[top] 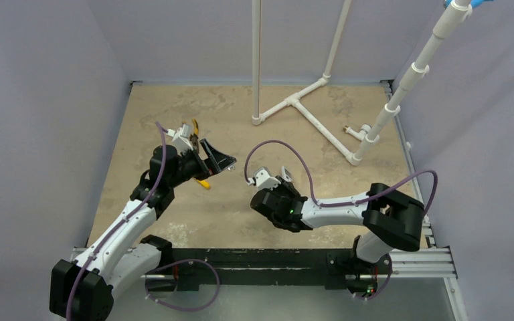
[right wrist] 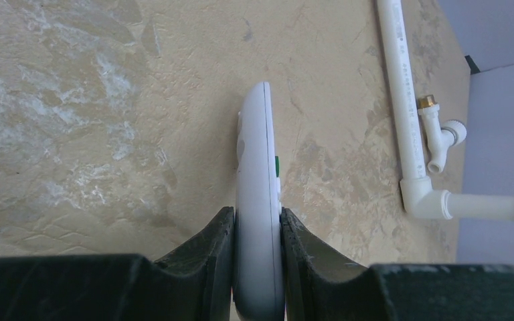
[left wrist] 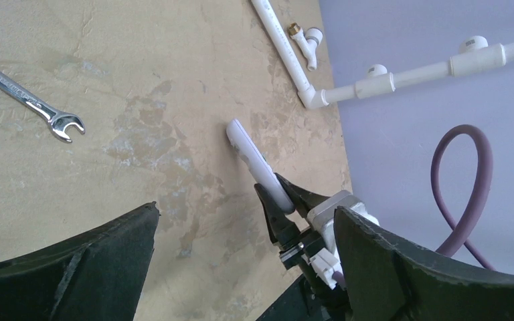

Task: Load the batteries into the remote control
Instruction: Turn over the remote control at the center of the board.

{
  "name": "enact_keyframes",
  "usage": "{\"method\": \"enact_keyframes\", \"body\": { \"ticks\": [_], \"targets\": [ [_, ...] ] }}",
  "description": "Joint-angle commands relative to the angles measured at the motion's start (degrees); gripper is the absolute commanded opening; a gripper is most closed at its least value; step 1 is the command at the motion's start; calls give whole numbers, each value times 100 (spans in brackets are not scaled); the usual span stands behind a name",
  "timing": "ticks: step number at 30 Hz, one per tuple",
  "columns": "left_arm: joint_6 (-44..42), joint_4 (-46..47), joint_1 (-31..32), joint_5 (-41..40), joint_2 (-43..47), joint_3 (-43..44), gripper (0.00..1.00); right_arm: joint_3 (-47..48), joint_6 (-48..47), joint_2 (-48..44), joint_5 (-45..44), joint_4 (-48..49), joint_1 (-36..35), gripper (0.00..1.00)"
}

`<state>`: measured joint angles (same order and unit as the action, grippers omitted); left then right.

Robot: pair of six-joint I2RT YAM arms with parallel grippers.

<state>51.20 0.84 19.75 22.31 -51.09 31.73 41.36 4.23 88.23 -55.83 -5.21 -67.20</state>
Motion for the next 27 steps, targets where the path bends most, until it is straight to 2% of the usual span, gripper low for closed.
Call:
{"method": "enact_keyframes", "body": {
  "ticks": [1, 11, 21, 27],
  "targets": [
    [-167, 50, -76, 10, 5, 258, 100, -38, 572, 231, -628, 346, -309, 12],
    [-153, 30, -103, 102, -60, 315, 100, -91, 1997, 1024, -1179, 21, -755, 16],
    [-135, -5, -111, 75, -12, 260, 100, 15, 2891, 1440, -1196, -565, -898, 40],
    [-136, -74, -150, 13, 82, 243, 100, -133, 2789, 1180, -1034, -343, -912, 53]
  ]
}}
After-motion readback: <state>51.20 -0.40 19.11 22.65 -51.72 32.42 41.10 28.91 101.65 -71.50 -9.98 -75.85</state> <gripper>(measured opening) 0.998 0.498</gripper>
